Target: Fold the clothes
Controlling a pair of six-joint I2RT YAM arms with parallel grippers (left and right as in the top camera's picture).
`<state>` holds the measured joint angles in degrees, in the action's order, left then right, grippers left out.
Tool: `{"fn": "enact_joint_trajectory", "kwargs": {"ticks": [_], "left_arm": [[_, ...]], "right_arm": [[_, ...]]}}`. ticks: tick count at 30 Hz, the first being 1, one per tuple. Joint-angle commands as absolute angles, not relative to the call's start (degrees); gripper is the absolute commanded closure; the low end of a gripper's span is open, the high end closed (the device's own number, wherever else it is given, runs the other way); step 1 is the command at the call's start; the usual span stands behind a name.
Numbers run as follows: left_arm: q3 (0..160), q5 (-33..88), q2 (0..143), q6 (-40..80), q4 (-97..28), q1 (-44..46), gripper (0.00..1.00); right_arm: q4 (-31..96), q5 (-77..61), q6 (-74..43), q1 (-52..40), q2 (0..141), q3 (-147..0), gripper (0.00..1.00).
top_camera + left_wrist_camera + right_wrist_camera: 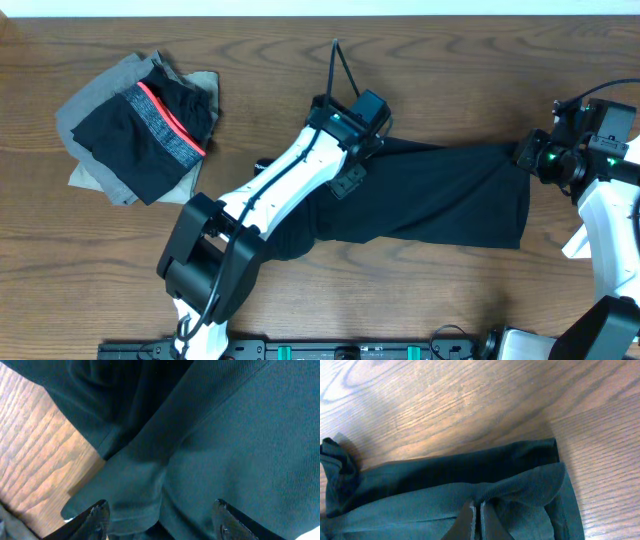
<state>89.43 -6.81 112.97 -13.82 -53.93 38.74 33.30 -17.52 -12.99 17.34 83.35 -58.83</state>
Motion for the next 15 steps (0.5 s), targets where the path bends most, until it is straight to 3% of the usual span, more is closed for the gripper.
{"fn": "enact_joint_trajectory", "kwargs": {"ticks": [1, 9, 15], "left_arm": [[87.81, -10.9, 115.66, -10.98, -53.45, 38.76, 0.34], [87.66, -15.22, 118.32, -9.72, -52.16, 38.81, 0.41], [87.61, -17.72, 119.59, -9.32, -51.88, 38.81, 0.7]], "right_arm": [[33.39, -16.93, -13.23, 17.5, 83.24, -59.2, 0.99], [33.41, -16.93, -13.23, 17.5, 83.24, -59.2, 0.99], [33.39, -16.91, -13.21, 17.5, 83.24, -59.2, 0.99]]}}
